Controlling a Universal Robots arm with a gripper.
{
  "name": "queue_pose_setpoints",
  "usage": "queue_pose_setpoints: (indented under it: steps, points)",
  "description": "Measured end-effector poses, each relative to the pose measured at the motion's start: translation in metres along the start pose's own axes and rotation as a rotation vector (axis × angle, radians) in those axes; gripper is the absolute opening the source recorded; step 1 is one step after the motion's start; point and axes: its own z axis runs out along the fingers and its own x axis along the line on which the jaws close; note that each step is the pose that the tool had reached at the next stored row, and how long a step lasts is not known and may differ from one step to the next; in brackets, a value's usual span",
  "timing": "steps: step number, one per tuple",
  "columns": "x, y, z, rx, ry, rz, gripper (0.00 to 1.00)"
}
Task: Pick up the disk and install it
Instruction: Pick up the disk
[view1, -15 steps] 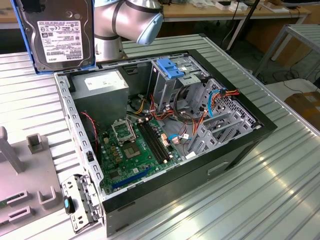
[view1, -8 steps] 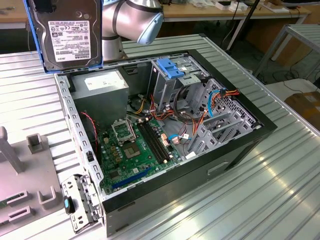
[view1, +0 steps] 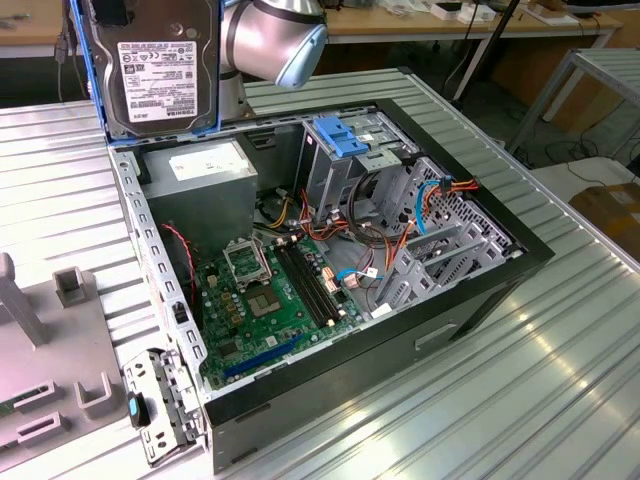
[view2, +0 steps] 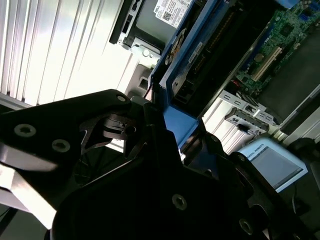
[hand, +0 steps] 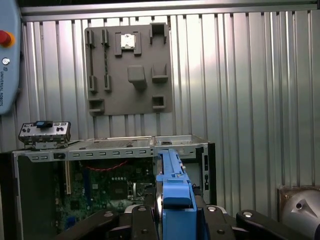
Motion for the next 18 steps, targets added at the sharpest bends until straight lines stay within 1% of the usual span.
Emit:
queue_pose_setpoints:
  steps: [1, 3, 5, 11, 18]
  points:
    - [-0.0001, -0.0013, 0.0001, 0.0000, 0.0000, 0.000, 0.37]
    - [-0.0005, -0.0090, 0.0007, 0.0002, 0.0001, 0.000, 0.37]
    - [-0.0007, -0.0130, 0.0011, 0.0004, 0.0001, 0.000, 0.37]
    - [-0.0018, -0.0323, 0.0026, 0.0006, 0.0001, 0.000, 0.37]
    - [-0.0025, -0.0453, 0.0037, 0.0007, 0.0001, 0.000, 0.37]
